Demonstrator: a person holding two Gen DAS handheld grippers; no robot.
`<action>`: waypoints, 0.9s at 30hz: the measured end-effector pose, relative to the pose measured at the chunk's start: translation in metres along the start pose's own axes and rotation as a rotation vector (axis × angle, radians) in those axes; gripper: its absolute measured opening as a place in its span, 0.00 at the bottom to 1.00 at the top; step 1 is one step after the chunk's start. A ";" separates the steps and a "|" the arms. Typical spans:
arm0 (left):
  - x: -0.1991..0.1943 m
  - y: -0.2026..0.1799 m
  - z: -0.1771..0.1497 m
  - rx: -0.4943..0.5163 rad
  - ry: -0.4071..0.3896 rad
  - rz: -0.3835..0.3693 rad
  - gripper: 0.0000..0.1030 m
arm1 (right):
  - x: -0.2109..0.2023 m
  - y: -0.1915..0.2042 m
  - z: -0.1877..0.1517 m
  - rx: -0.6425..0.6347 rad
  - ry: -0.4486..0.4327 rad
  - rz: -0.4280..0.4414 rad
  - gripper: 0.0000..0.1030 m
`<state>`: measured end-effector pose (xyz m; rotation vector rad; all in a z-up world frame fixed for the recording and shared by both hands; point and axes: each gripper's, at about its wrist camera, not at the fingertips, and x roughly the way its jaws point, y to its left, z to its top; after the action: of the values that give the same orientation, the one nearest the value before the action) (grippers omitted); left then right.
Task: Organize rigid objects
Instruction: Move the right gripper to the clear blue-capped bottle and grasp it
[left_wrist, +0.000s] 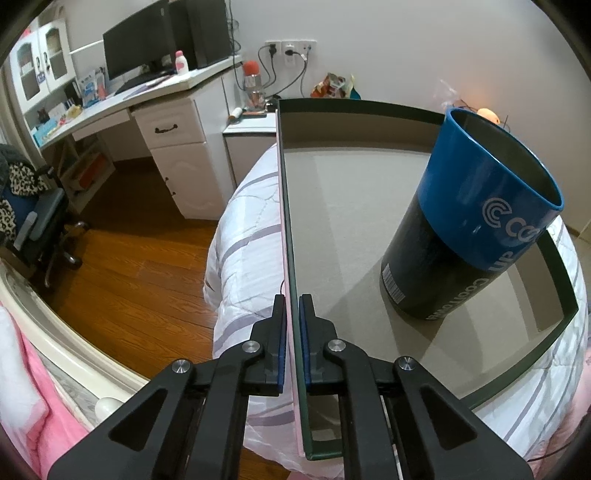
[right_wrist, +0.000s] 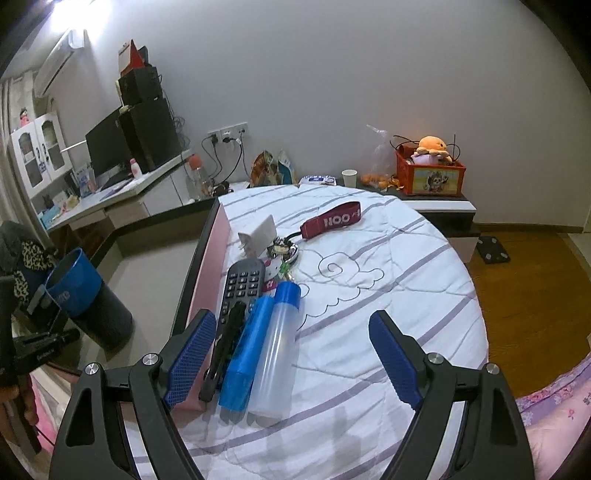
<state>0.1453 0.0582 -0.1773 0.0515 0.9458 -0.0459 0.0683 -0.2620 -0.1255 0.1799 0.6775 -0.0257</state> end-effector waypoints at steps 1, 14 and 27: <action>0.000 0.000 0.000 0.002 0.001 0.002 0.06 | 0.000 0.000 0.000 0.001 0.003 -0.001 0.84; -0.004 -0.001 -0.001 0.012 0.006 0.009 0.06 | 0.011 -0.009 -0.009 0.008 0.075 -0.033 0.84; -0.002 -0.003 -0.002 0.013 0.004 0.009 0.06 | 0.024 -0.003 -0.021 -0.046 0.143 -0.120 0.84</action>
<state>0.1422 0.0553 -0.1765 0.0680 0.9489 -0.0436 0.0734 -0.2606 -0.1572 0.0971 0.8301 -0.1132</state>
